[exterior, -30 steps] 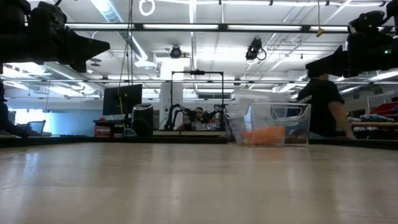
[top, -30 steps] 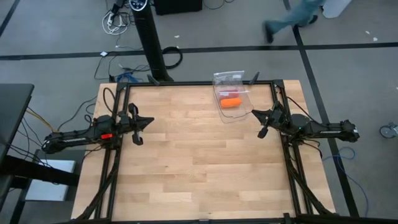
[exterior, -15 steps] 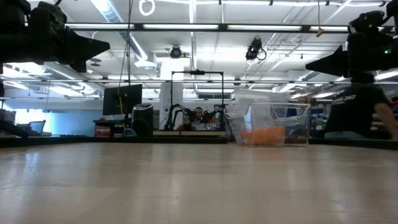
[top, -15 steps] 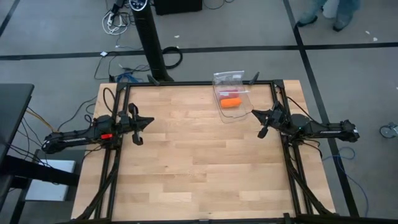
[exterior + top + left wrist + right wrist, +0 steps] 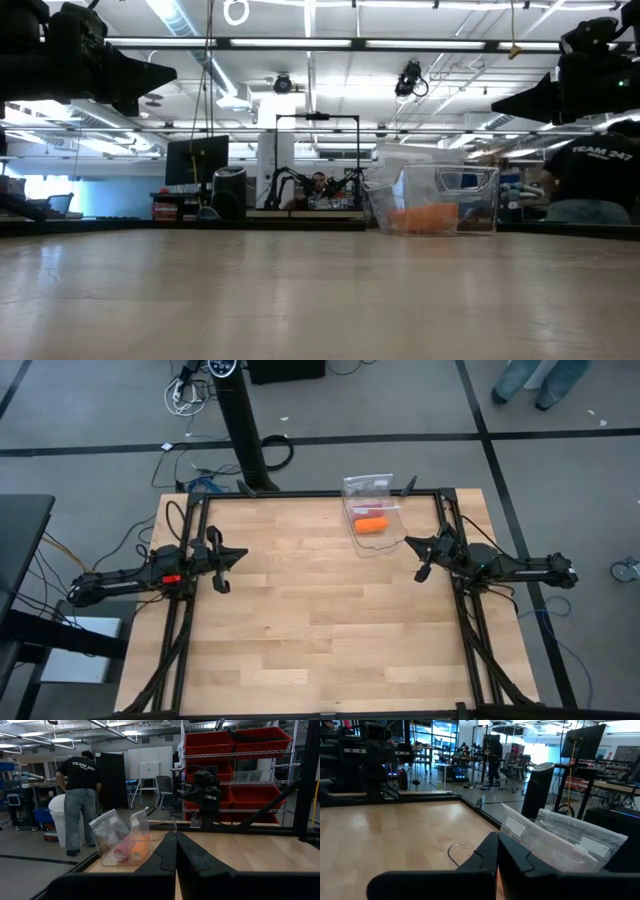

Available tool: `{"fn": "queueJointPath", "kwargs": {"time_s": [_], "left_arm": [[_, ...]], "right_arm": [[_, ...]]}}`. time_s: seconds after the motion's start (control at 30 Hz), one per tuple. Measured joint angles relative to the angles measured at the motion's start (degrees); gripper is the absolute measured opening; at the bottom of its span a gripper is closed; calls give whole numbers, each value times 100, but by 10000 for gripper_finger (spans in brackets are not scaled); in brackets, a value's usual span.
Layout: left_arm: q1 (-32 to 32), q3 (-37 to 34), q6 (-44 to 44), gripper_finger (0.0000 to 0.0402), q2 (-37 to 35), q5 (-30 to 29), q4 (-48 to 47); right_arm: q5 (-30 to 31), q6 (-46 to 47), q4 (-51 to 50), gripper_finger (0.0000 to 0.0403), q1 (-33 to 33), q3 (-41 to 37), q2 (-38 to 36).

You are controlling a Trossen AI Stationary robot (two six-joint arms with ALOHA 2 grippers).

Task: Roll bandage
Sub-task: Return to Home Position

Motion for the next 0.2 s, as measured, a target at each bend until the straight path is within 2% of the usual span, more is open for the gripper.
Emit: {"fn": "queueJointPath", "kwargs": {"time_s": [0.2], "left_arm": [[-2, 0, 0, 6, 0, -2, 0]], "right_arm": [[0, 0, 0, 7, 0, 0, 0]]}}
